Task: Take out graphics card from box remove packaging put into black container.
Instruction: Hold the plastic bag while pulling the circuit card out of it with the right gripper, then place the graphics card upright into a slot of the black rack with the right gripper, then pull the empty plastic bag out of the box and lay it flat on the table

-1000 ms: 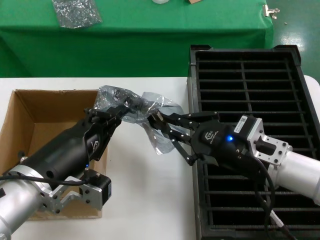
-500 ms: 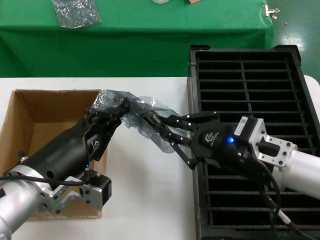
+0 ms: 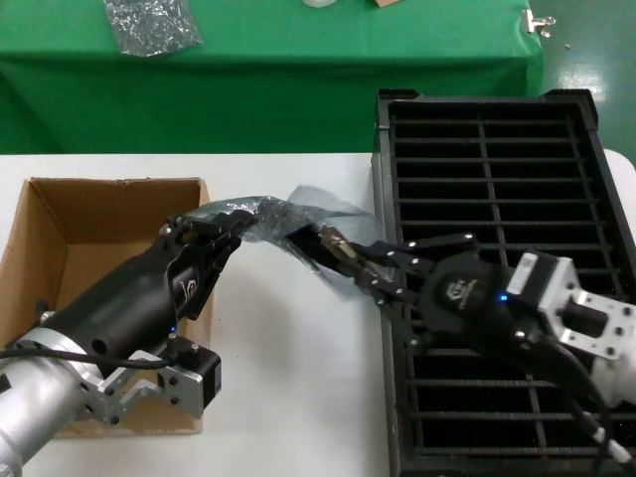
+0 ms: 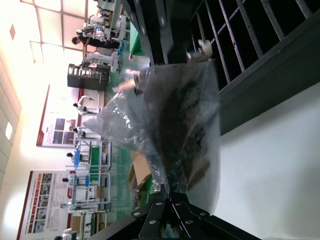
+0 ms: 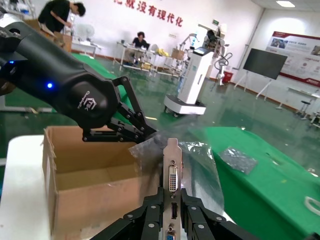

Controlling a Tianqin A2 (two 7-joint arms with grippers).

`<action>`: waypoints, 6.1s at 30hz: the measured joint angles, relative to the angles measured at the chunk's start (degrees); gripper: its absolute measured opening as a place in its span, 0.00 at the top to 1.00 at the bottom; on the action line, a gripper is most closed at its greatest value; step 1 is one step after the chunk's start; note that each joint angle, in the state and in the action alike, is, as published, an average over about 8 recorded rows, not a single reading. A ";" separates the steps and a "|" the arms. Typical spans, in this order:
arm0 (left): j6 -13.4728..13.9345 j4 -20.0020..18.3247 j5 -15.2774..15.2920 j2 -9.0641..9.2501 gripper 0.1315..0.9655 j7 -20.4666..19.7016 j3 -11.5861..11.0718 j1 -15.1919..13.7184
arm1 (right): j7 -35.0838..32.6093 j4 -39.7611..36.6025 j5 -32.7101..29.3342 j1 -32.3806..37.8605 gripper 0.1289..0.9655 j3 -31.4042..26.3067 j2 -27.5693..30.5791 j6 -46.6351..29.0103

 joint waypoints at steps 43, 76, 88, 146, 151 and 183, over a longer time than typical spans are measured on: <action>0.00 0.00 0.00 0.00 0.99 0.00 0.00 0.00 | 14.84 13.70 8.17 -2.31 0.93 18.89 34.63 -17.51; 0.00 0.00 0.00 0.00 0.99 0.00 0.00 0.00 | 10.93 13.68 6.03 27.02 0.93 0.05 27.90 -46.20; 0.00 0.00 0.00 0.00 0.99 0.00 0.00 0.00 | 12.25 10.90 0.77 41.07 0.93 -15.55 22.19 -51.82; 0.00 0.00 0.00 0.00 0.99 0.00 0.00 0.00 | 14.91 -6.73 -10.94 52.02 0.93 -34.87 8.15 -52.06; 0.00 0.00 0.00 0.00 0.99 0.00 0.00 0.00 | 14.09 -7.13 -11.12 52.32 0.93 -35.50 7.61 -52.06; 0.00 0.00 0.00 0.00 0.99 0.00 0.00 0.00 | 14.12 -6.89 -11.14 52.20 0.52 -35.49 7.80 -51.94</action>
